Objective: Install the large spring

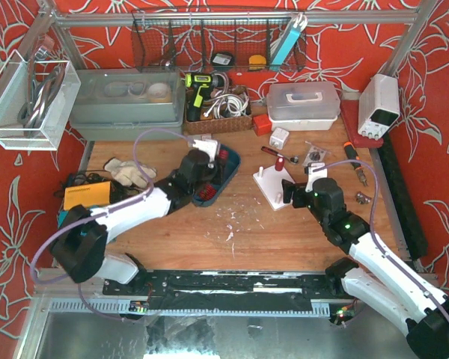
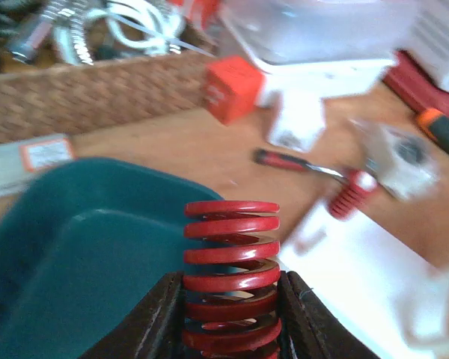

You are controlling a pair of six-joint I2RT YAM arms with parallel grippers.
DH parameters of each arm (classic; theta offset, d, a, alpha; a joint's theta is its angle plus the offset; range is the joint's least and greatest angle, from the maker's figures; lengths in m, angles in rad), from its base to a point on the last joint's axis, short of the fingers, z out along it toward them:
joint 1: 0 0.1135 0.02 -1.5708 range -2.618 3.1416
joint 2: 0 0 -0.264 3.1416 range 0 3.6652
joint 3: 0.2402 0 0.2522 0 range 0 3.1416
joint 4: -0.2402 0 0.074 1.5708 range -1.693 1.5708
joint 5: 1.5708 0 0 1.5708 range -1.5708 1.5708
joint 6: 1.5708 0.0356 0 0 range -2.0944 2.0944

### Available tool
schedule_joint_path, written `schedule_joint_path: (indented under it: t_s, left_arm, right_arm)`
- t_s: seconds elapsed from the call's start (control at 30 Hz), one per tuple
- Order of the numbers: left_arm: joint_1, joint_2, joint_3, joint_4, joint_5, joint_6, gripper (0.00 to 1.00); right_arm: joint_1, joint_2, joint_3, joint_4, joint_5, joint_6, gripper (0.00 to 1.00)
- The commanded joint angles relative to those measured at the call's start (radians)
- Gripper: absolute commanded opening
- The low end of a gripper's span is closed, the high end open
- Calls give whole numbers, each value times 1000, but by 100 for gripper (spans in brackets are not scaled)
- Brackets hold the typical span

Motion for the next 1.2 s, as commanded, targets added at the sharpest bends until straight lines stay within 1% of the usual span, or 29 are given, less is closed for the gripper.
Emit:
schedule_joint_path:
  t_s: [0.0, 0.1, 0.23, 0.37, 0.43, 0.53, 0.63, 0.83, 1.03, 1.17]
  left_arm:
    - [-114, -128, -153, 217, 28, 97, 15]
    - [-204, -211, -265, 348, 21, 160, 13]
    - [-316, -263, -400, 481, -5, 271, 11]
    - [-373, -273, -500, 583, -58, 332, 10]
    - [-390, -278, -548, 647, -68, 363, 9]
    - [-402, -289, -632, 778, -48, 411, 10]
    - [-403, -284, -697, 895, -34, 442, 9]
    - [-410, -292, -697, 905, 16, 467, 8]
    - [-416, -338, -713, 905, 44, 474, 7]
    - [-419, -366, -725, 905, 59, 479, 7]
  right_arm:
    - [5, -15, 92, -117, -6, 38, 99]
    - [4, -17, 127, -188, -74, 58, 99]
    - [6, -13, 154, -196, -318, 64, 98]
    - [13, 10, 181, -189, -509, 105, 88]
    - [33, 22, 185, -167, -560, 125, 84]
    - [94, 56, 195, -140, -604, 144, 79]
    - [176, 104, 212, -130, -612, 164, 73]
    - [241, 190, 219, -39, -692, 209, 66]
    - [301, 255, 250, -38, -642, 189, 64]
    - [321, 300, 265, 6, -638, 214, 64]
